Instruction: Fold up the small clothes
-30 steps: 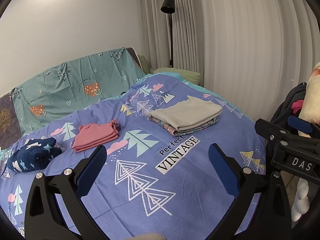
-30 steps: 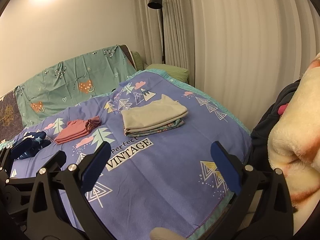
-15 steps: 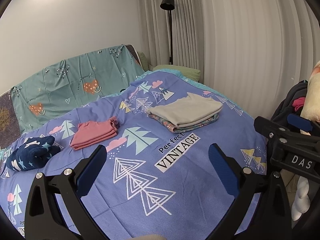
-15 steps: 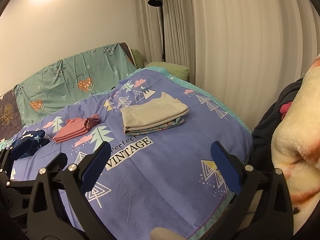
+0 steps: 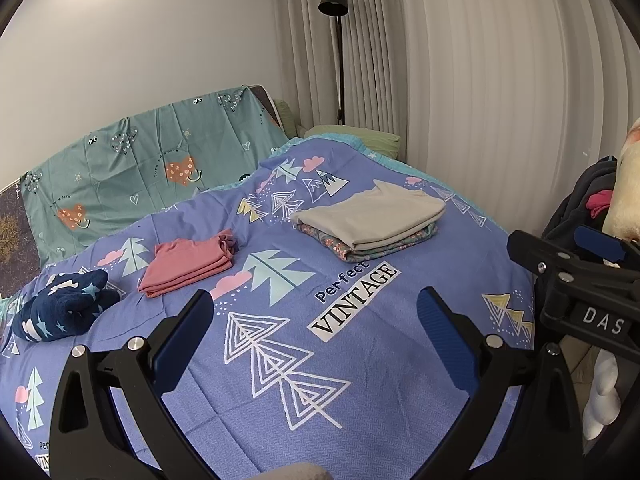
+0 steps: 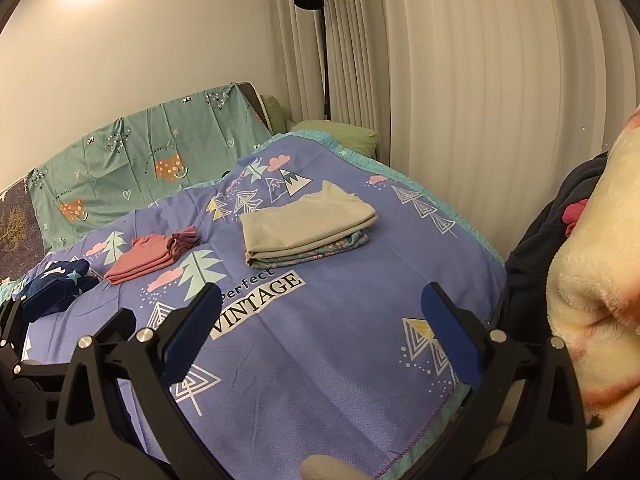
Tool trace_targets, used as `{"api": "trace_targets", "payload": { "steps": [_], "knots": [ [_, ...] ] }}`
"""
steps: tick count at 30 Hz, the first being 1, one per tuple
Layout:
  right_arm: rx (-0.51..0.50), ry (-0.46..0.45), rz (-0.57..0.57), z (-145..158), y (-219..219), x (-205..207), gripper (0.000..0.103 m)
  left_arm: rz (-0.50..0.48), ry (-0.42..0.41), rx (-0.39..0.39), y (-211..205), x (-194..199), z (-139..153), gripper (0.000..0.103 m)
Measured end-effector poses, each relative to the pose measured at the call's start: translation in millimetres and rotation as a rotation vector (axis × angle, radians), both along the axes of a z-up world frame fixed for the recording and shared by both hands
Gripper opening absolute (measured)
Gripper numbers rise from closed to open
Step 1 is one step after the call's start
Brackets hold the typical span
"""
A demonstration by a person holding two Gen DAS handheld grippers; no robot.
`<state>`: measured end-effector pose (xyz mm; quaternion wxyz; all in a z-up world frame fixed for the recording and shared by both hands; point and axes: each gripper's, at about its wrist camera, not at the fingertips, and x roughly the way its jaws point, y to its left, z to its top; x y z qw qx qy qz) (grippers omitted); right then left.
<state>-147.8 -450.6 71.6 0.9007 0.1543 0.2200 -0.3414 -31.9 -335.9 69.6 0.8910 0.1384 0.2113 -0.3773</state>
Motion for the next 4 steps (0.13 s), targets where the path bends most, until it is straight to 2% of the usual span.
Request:
{"api": "trace_targets", "payload": {
  "steps": [4],
  "knots": [
    [0.000, 0.003, -0.002, -2.4, 0.9, 0.5, 0.101, -0.003, -0.001, 0.005, 0.1, -0.6, -3.4, 0.102]
  ]
}}
